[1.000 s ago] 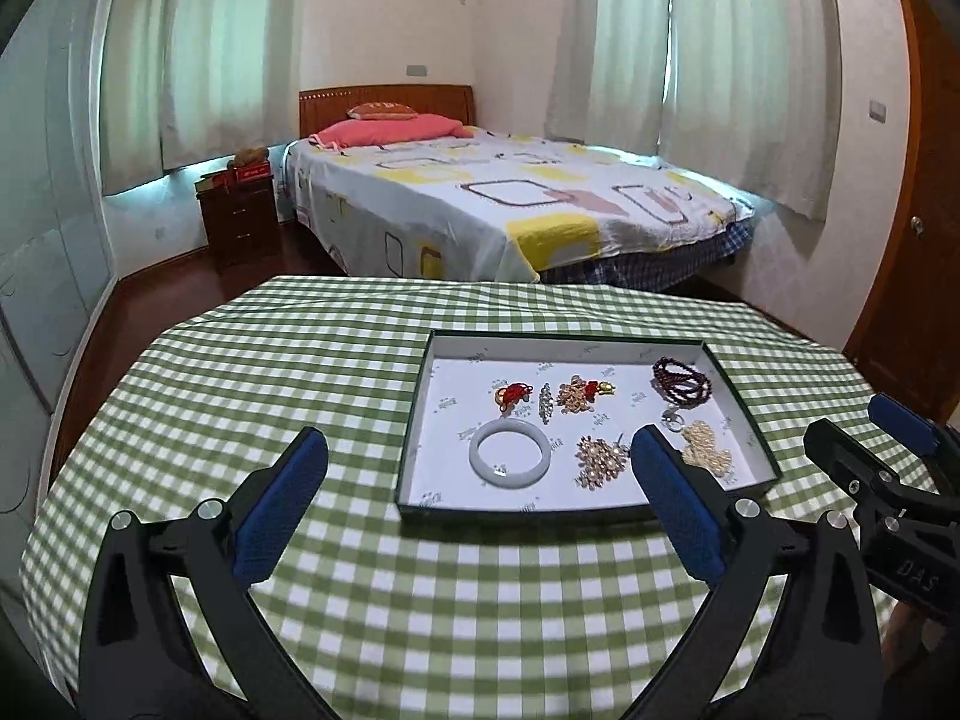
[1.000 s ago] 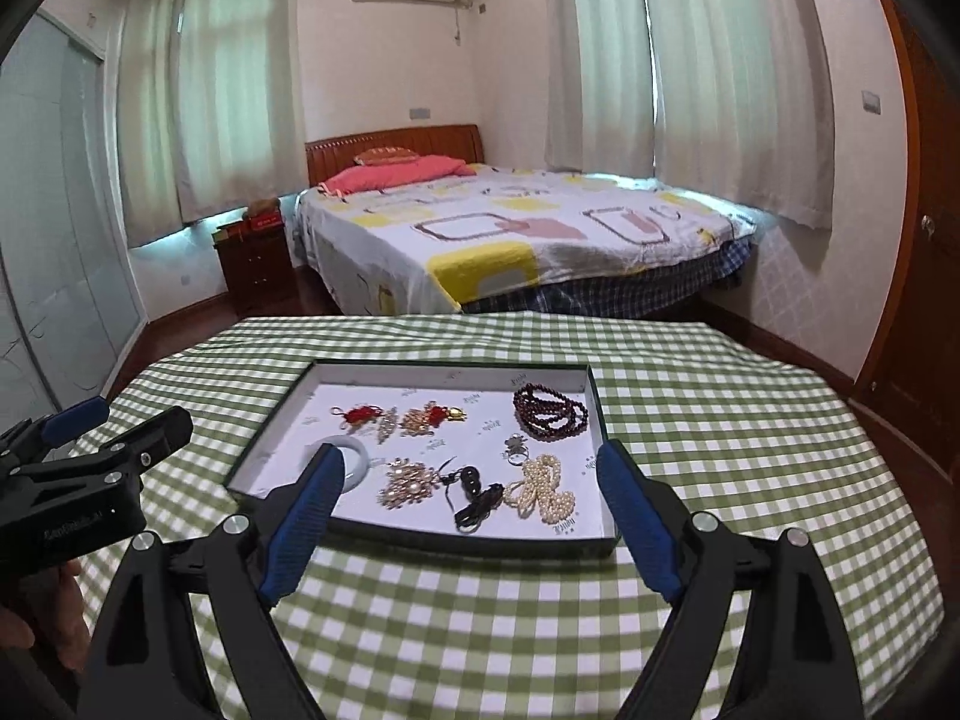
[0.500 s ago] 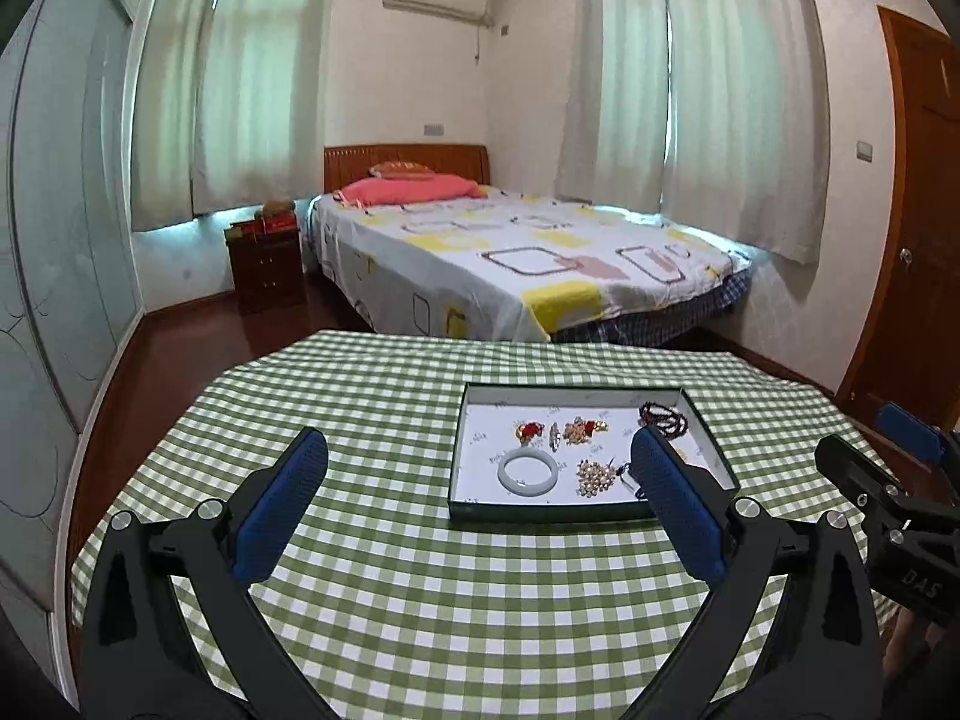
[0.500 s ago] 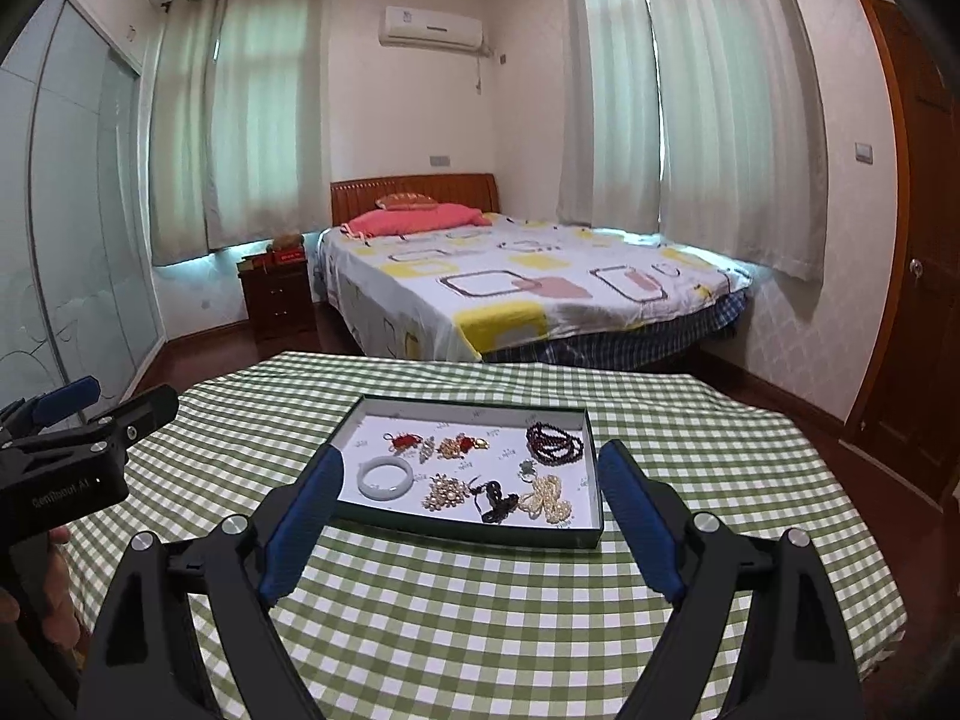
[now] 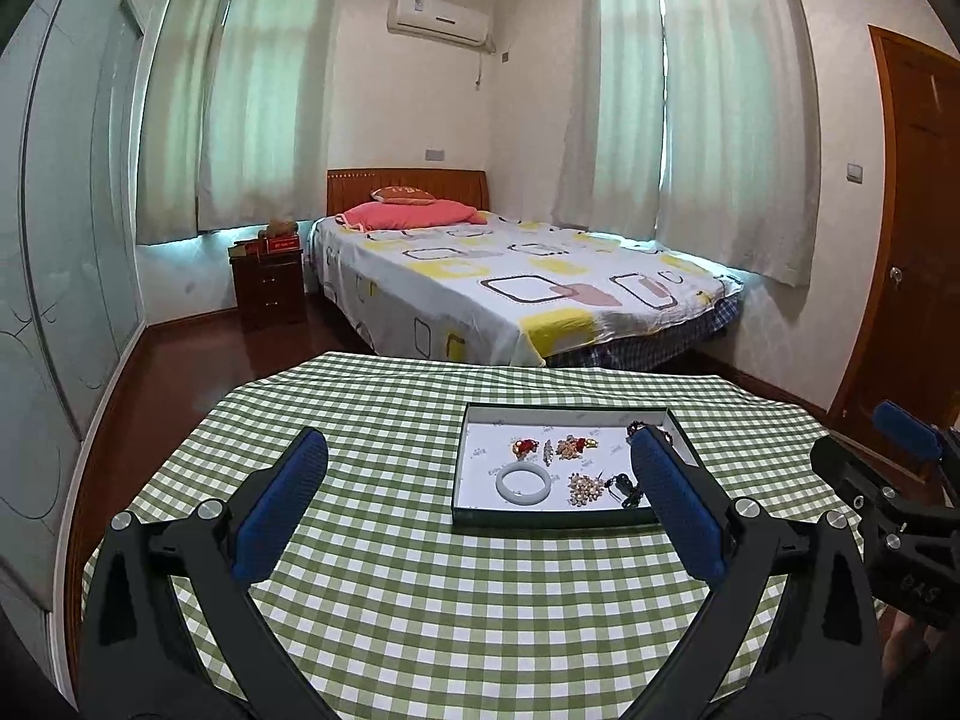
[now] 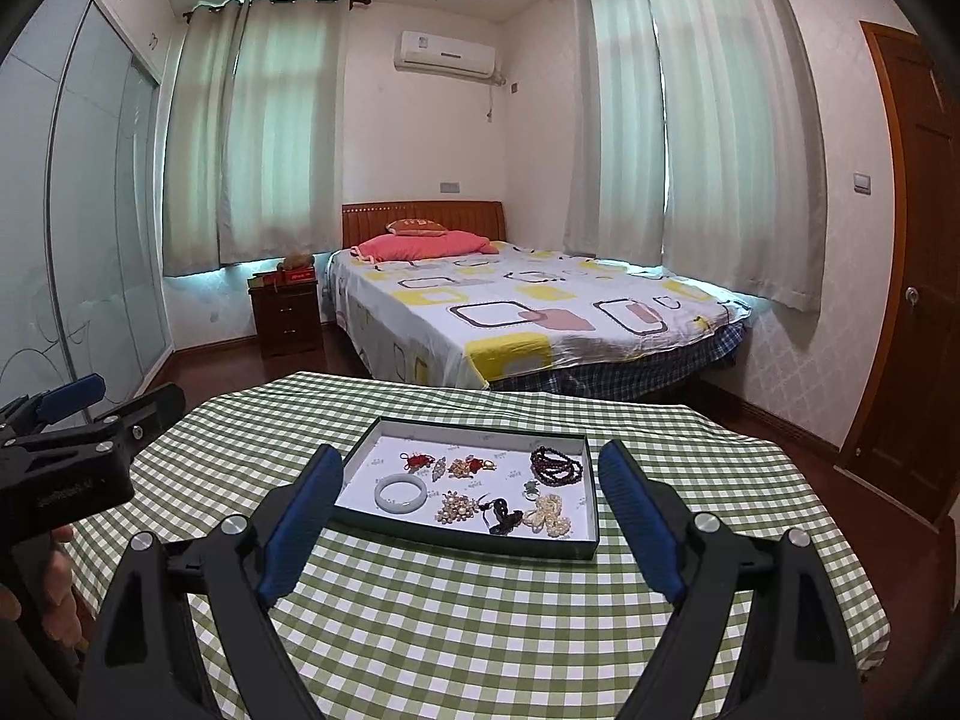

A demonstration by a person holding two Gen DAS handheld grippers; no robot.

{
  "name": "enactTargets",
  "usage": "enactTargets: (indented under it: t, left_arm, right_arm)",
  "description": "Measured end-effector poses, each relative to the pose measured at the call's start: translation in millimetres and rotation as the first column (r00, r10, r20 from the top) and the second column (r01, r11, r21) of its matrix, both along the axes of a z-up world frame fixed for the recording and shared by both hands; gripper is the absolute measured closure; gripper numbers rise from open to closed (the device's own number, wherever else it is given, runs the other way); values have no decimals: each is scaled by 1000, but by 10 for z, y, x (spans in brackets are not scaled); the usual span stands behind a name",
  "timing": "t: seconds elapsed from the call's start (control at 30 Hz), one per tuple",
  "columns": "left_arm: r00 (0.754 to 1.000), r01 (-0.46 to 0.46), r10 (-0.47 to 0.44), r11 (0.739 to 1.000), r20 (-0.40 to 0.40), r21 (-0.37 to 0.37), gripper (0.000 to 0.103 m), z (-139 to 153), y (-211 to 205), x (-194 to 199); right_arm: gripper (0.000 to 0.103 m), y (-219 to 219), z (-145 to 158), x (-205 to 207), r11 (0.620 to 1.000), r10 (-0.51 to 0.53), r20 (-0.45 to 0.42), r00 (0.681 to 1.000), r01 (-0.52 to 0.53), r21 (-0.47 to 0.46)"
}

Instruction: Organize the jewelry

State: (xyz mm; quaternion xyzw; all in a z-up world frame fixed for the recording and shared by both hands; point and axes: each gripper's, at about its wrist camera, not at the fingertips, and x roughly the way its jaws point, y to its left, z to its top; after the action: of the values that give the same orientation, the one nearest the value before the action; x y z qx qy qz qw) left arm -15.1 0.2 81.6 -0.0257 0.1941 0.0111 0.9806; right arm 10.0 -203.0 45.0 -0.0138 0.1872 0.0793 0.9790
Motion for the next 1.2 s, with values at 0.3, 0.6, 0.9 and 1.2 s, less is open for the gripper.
enactTargets:
  t: [0.3, 0.6, 0.9, 1.2]
  left_arm:
    - [1000, -4, 4, 1000, 6, -6, 4, -7, 28, -30]
    - [1000, -2, 2, 1000, 3, -5, 4, -6, 41, -39]
    - [1000, -3, 3, 1000, 1, -8, 4, 3, 46, -57]
    - [1000, -3, 3, 1000, 2, -10, 4, 6, 47, -58]
  right_arm:
    - [19, -17, -3, -36, 1000, -2, 4, 1000, 2, 1]
    - [19, -21, 1, -39, 1000, -2, 6, 1000, 2, 1]
    - [19, -21, 0, -55, 1000, -4, 2, 1000, 4, 4]
    - [19, -3, 12, -60, 1000, -4, 3, 1000, 4, 3]
